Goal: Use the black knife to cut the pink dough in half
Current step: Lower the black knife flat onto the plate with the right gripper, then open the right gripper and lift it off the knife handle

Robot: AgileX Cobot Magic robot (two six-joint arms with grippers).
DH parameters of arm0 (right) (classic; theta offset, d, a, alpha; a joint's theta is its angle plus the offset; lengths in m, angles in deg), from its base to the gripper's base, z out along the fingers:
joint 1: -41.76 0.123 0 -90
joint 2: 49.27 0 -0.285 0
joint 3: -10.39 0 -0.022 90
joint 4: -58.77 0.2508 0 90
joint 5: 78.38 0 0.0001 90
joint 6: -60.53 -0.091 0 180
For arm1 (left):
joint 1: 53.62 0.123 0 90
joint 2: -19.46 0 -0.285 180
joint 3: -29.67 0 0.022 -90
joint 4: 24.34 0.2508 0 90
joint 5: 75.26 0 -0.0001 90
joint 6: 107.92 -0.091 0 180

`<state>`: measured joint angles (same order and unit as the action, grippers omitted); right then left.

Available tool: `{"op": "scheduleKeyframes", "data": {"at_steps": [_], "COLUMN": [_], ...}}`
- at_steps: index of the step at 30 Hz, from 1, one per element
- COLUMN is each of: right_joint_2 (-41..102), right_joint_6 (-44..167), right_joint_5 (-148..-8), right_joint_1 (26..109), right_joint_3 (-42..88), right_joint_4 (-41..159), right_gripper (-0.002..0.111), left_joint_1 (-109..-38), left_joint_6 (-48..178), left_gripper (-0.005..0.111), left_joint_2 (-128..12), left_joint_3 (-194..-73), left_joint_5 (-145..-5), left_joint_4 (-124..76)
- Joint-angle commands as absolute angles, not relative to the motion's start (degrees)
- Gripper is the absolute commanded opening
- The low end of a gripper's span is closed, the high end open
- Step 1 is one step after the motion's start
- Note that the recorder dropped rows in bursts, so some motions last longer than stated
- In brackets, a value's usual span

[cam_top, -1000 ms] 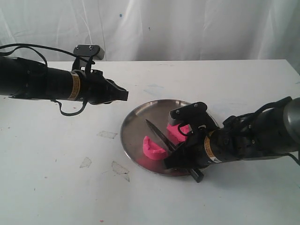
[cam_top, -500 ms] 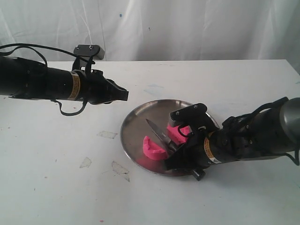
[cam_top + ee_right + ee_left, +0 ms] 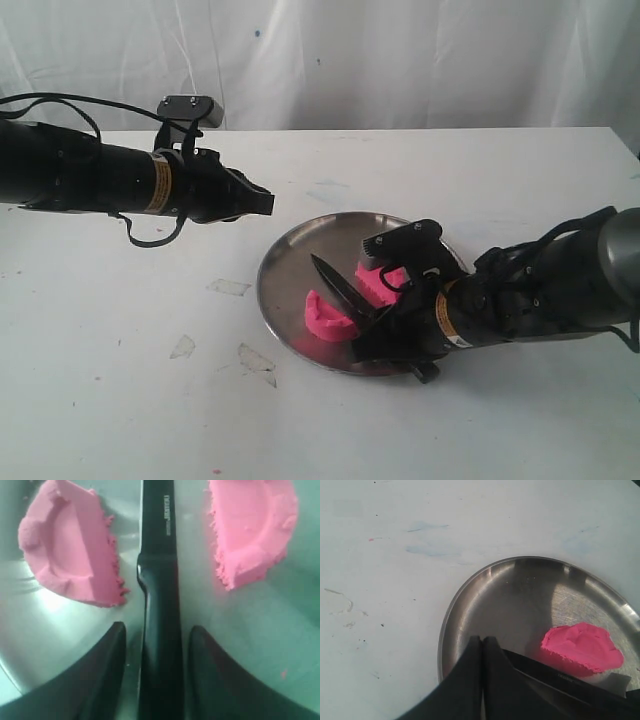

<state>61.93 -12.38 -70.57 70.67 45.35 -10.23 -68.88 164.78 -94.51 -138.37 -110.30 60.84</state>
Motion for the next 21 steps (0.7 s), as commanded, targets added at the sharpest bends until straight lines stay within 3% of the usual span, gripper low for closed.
{"op": "scheduleKeyframes", "data": {"at_steps": [1,21], "right_joint_2": [59.74,54.20], "right_joint_6": [-12.07,-12.07], "right_joint_5": [-71.02,-72.21], "right_joint_1": [70.22,70.22], "right_joint_3": [45.36,46.62], "right_joint_4": [-10.22,-10.22], "right_gripper": [0.039,0.039], "left_joint_1": [-68.61,-68.61], "left_joint_6": [164.89,164.78], "left_gripper": [0.000,0.000], "left_joint_2": [-93.61,-93.61], "left_joint_3": [-138.21,-138.21], "left_joint_5": [-110.23,-110.13], "left_joint_4": [61.38,61.38]}}
